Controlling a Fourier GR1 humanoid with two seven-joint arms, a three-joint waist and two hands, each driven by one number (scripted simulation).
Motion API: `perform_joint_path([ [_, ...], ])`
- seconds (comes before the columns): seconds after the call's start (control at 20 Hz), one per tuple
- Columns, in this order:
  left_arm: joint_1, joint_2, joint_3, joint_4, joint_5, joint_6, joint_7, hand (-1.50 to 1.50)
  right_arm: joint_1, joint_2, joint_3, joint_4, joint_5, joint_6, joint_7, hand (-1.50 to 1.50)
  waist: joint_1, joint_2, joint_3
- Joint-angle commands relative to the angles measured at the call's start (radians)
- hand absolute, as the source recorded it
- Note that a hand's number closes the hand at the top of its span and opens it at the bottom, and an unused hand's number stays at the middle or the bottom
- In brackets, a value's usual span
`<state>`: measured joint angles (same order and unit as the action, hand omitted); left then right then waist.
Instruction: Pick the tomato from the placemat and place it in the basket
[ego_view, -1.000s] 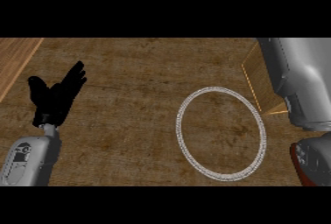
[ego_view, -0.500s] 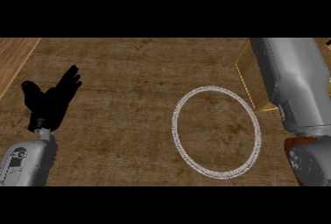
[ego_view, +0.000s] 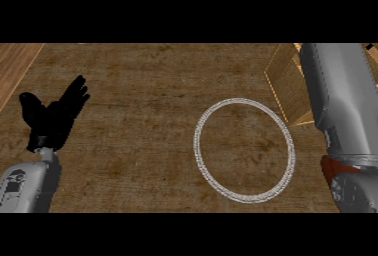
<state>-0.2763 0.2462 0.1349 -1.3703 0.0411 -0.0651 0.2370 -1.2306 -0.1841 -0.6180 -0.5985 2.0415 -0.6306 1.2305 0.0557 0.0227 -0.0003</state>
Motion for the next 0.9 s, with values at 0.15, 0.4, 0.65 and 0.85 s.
perform_joint_path([
  [0.15,-0.01,0.005,0.007,-0.004,-0.006,0.01,-0.001,0.0,0.033,0.028,-0.065,-0.01,0.04,-0.114,0.198,-1.5,-0.008,-0.004,0.0],
  [0.4,0.012,0.018,0.023,0.01,0.018,-0.023,-0.014,0.0,0.021,0.042,-0.084,-0.049,0.069,-0.215,0.154,-1.5,-0.004,-0.004,0.0],
  [0.65,0.031,0.022,0.023,0.005,-0.001,-0.008,-0.02,0.0,0.056,0.075,-0.133,-0.241,0.106,-0.327,0.18,-1.5,-0.024,-0.016,0.0],
  [0.85,0.04,0.009,0.017,-0.001,0.01,-0.008,0.016,0.0,0.073,0.148,-0.174,-0.411,0.132,-0.371,0.18,-1.5,-0.043,-0.027,0.0],
])
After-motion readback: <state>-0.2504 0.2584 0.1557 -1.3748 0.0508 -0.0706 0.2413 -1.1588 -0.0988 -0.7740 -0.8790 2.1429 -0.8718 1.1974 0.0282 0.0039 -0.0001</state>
